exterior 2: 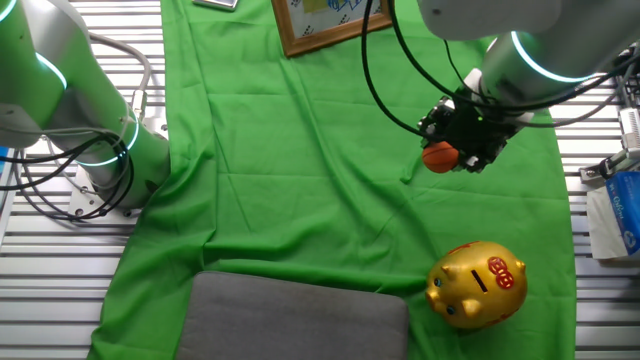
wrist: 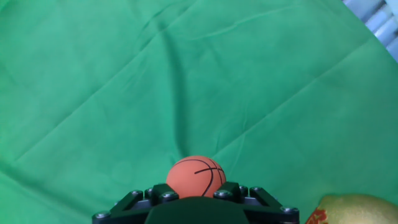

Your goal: Grab a basketball, release it and shoot it into the basket

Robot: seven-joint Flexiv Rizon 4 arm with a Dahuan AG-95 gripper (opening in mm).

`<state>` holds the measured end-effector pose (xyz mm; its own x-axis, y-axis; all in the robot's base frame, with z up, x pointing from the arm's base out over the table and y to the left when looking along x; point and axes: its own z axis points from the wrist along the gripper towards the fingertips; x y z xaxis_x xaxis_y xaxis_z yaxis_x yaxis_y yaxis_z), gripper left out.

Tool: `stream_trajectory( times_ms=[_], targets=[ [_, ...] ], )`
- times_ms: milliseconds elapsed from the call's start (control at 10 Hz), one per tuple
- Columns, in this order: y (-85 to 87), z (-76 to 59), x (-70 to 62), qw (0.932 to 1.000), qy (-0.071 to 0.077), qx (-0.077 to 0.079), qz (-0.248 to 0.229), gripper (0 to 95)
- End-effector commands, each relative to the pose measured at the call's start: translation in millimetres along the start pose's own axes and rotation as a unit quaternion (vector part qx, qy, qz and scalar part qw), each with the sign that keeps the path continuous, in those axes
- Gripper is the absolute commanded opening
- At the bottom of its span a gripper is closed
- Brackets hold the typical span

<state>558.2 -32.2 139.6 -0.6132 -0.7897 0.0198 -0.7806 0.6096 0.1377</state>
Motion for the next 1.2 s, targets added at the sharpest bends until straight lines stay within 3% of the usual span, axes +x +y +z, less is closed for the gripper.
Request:
stream_trajectory(
  times_ms=[100,1200],
  targets=[
    [-0.6,-0.4,-0.8,1.0,0.002,-0.001,-0.002,0.0],
    [-0.6,-0.4,-0.8,0.9996,0.001,-0.002,-0.028,0.0]
  ],
)
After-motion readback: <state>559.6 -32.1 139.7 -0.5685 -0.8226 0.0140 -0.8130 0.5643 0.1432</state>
